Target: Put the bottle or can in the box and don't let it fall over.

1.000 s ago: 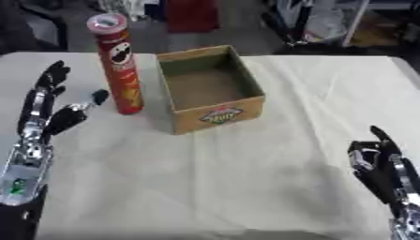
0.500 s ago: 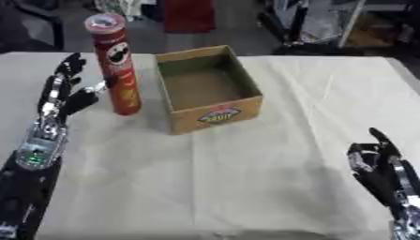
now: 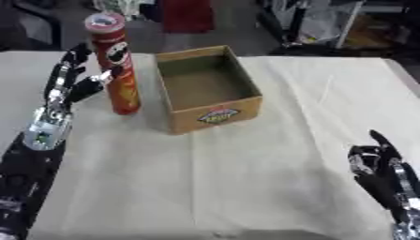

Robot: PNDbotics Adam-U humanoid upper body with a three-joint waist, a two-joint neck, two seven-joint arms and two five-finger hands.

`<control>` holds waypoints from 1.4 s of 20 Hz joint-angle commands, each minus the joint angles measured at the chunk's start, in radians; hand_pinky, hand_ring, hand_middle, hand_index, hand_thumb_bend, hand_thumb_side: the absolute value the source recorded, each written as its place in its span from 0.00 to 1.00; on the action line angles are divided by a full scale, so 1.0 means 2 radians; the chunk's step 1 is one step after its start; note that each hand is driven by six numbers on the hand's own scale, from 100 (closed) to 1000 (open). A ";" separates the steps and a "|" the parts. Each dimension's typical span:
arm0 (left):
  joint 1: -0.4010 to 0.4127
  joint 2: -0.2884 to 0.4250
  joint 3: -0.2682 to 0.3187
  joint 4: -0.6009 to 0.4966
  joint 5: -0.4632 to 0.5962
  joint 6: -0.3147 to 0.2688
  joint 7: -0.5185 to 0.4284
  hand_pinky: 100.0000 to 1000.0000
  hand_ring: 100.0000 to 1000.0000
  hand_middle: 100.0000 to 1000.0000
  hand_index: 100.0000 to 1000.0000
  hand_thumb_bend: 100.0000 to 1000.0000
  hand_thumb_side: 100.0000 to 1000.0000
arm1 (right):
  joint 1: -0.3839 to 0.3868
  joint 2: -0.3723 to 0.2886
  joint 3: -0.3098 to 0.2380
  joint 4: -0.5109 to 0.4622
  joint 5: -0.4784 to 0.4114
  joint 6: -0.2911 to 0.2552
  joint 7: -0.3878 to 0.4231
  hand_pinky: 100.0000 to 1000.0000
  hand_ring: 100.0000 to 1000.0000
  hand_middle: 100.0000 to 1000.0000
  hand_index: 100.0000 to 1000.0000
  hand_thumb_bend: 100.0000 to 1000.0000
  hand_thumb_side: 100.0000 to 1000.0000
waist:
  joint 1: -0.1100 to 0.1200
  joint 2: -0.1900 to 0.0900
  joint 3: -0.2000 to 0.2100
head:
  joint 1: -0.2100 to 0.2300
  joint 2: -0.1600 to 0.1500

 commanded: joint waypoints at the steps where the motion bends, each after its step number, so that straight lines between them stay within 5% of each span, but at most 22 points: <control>1: -0.024 0.024 -0.004 0.013 -0.007 -0.007 -0.004 0.94 0.93 0.83 0.95 0.75 0.36 | -0.005 -0.006 0.001 -0.007 -0.003 -0.001 0.003 0.72 0.63 0.63 1.00 0.00 0.44 | 0.000 -0.003 -0.002 | 0.002 -0.006; 16: -0.066 0.023 -0.014 0.070 -0.020 -0.019 -0.028 0.94 0.93 0.82 0.95 0.74 0.36 | -0.008 -0.004 0.003 -0.006 -0.005 -0.002 0.005 0.72 0.63 0.63 1.00 0.00 0.44 | -0.001 0.001 -0.010 | 0.002 -0.009; 28: -0.071 0.023 -0.013 0.106 -0.035 -0.021 -0.032 0.94 0.93 0.73 0.87 0.61 0.20 | -0.009 -0.003 0.004 -0.005 -0.005 -0.003 0.006 0.72 0.63 0.63 1.00 0.00 0.45 | -0.001 0.001 -0.013 | 0.001 -0.009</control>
